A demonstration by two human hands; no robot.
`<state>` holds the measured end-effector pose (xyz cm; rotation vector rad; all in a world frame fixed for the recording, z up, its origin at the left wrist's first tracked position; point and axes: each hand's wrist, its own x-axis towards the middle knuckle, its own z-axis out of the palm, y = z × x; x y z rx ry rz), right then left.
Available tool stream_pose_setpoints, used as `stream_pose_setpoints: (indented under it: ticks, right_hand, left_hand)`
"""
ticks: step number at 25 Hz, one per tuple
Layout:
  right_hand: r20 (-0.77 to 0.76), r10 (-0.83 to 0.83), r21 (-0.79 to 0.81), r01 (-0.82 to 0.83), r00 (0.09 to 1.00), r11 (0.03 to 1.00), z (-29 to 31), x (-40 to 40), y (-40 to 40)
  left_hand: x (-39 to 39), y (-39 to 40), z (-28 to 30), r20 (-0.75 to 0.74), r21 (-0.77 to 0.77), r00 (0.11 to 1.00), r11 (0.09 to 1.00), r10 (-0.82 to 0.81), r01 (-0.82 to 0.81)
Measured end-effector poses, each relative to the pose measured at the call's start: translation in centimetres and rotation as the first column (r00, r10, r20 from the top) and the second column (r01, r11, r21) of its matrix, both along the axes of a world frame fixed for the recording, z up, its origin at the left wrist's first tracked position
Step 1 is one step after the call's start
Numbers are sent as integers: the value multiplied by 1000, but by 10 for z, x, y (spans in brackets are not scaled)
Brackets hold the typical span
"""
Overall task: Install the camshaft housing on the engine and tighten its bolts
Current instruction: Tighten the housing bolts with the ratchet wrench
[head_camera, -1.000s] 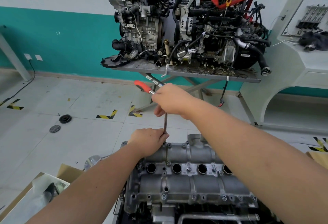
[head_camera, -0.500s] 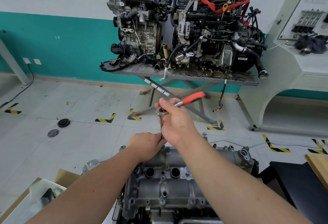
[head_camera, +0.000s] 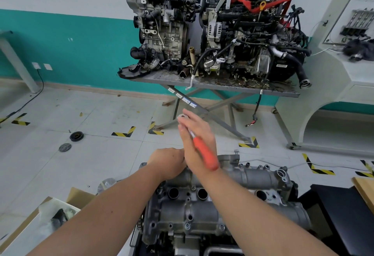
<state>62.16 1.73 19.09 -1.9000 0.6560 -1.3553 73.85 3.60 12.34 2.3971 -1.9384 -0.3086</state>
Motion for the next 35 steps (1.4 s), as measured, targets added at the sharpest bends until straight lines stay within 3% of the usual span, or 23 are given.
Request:
stream_pose_setpoints:
  ticks: [2, 4, 5, 7, 10, 11, 13, 15, 17, 18, 21, 24, 26, 29, 32, 35]
  right_hand:
    - [-177, -148, -438, 56, 973, 897, -2, -2, -7]
    - [-306, -348, -687, 48, 886, 726, 9, -1, -13]
    - [-382, -434, -739, 12, 816, 673, 16, 0, -15]
    - [-549, -498, -729, -93, 671, 679, 31, 4, -14]
    - [-795, -457, -567, -220, 400, 794, 53, 11, -13]
    - [-840, -419, -513, -250, 346, 822, 61, 13, -15]
    - [-903, -307, -386, -251, 302, 888, 74, 18, -20]
    - [-937, -132, -191, -159, 323, 969, 80, 23, -28]
    - [-845, 123, 141, -5, 520, 990, 80, 24, -35]
    - [-719, 242, 351, 40, 651, 935, 80, 24, -37]
    - [-197, 353, 813, -49, 915, 580, 78, 19, -36]
    - [283, 160, 907, -319, 946, 276, 66, 13, -36]
    - [438, -3, 880, -428, 899, 206, 55, 10, -35]
    - [546, -96, 812, -498, 832, 304, 42, 10, -29]
    - [517, 14, 735, -452, 856, 506, 33, 13, -18]
    - [470, 74, 708, -426, 880, 564, 29, 10, -15]
  left_hand:
    - [7, -2, -11, -175, 40, 983, 998, 47, -41]
    - [5, 3, -9, -432, -64, 901, 995, 41, -76]
    - [4, 2, -9, -330, -135, 943, 991, -43, -2]
    - [3, 1, -6, -37, -85, 996, 993, -85, 82]
    - [6, 0, -4, 1, -69, 998, 996, -60, 60]
    - [6, -1, -5, 0, -71, 997, 994, -77, 77]
    - [6, 1, -6, -21, -64, 997, 995, -78, 76]
    - [5, 0, -6, -23, -63, 998, 996, -58, 57]
    - [4, 0, -5, -11, -61, 998, 997, -56, 55]
    - [4, 0, -4, -17, -61, 998, 997, -57, 56]
    - [4, -1, -6, -32, -65, 997, 996, -66, 64]
    - [4, -1, -5, -33, -51, 998, 997, -63, 61]
    - [5, -2, -6, -26, -48, 997, 996, -74, 73]
    - [4, -2, -5, 2, -48, 995, 994, -101, 101]
    - [2, -2, -3, -11, -44, 996, 995, -92, 92]
    - [0, -1, 2, -24, -19, 996, 997, -81, 80]
